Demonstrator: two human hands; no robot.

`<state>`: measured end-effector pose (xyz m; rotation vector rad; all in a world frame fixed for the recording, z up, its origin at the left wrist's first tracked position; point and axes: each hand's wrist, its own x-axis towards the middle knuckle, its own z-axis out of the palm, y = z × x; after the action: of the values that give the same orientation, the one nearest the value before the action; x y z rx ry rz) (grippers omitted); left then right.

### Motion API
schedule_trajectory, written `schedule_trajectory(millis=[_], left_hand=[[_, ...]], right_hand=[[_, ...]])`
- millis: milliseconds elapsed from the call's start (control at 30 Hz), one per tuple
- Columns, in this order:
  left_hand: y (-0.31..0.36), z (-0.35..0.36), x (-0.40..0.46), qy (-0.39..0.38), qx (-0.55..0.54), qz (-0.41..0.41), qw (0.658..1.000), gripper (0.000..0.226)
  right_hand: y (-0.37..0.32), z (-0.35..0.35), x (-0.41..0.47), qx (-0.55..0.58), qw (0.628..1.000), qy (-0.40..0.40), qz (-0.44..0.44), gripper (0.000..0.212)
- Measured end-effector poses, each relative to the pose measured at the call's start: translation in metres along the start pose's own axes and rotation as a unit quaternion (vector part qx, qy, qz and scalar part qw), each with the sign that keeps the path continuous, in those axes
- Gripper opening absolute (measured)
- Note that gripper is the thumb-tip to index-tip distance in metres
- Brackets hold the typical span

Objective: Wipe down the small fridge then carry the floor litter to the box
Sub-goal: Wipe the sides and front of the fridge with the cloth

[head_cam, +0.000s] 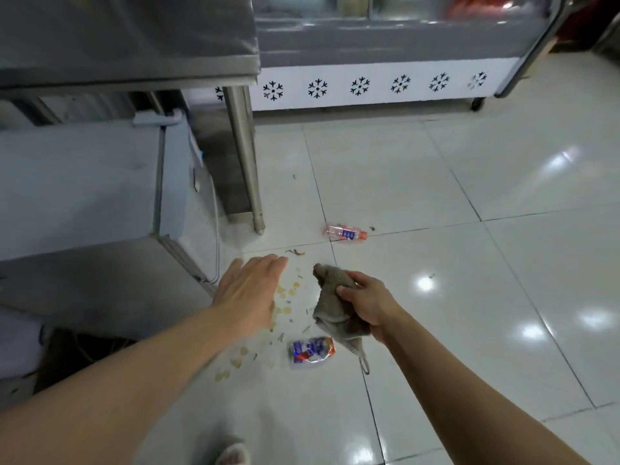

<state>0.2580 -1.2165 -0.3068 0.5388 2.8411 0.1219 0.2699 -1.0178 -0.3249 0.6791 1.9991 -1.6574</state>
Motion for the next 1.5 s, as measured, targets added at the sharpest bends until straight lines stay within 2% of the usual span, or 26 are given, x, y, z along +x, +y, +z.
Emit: schedule_trajectory(millis=[100, 300, 467, 633, 800, 867, 933, 1067, 1233, 1367, 1500], left_hand=[[-0.004, -0.009, 0.021, 0.025, -0.011, -0.024, 0.999, 0.066], [-0.037, -0.011, 0.078, 0.046, -0.042, -0.094, 0.994, 0.067], [-0.067, -0.012, 0.116, 0.047, -0.057, -0.146, 0.987, 0.068], [-0.095, -0.019, 0.138, 0.065, -0.061, -0.197, 0.976, 0.067], [-0.108, -0.020, 0.158, 0.074, -0.072, -0.265, 0.959, 0.067], [-0.109, -0.020, 0.168, 0.079, -0.075, -0.288, 0.951, 0.068], [-0.108, -0.021, 0.178, 0.081, -0.074, -0.324, 0.940, 0.067], [-0.091, -0.025, 0.191, 0.091, -0.074, -0.410, 0.905, 0.051], [-0.049, -0.030, 0.190, 0.118, -0.086, -0.515, 0.845, 0.061], [-0.020, -0.036, 0.179, 0.155, -0.075, -0.540, 0.824, 0.058], [-0.011, -0.036, 0.155, 0.175, -0.075, -0.565, 0.803, 0.056]], right_hand=[[-0.023, -0.007, 0.019, -0.044, 0.999, 0.003, 0.001, 0.036], [-0.068, -0.003, 0.081, -0.100, 0.995, -0.016, 0.005, 0.017], [-0.101, 0.017, 0.139, -0.141, 0.989, -0.042, -0.010, 0.014], [-0.129, 0.051, 0.181, -0.160, 0.982, -0.095, -0.016, 0.004], [-0.167, 0.077, 0.219, -0.182, 0.968, -0.168, -0.039, 0.011], [-0.182, 0.082, 0.238, -0.210, 0.957, -0.196, -0.048, 0.007], [-0.196, 0.083, 0.259, -0.240, 0.944, -0.218, -0.070, 0.001], [-0.218, 0.075, 0.294, -0.275, 0.914, -0.286, -0.082, 0.004], [-0.229, 0.062, 0.307, -0.297, 0.882, -0.358, -0.077, 0.006], [-0.229, 0.061, 0.303, -0.320, 0.857, -0.395, -0.084, 0.007], [-0.222, 0.079, 0.283, -0.306, 0.853, -0.403, -0.129, 0.008]])
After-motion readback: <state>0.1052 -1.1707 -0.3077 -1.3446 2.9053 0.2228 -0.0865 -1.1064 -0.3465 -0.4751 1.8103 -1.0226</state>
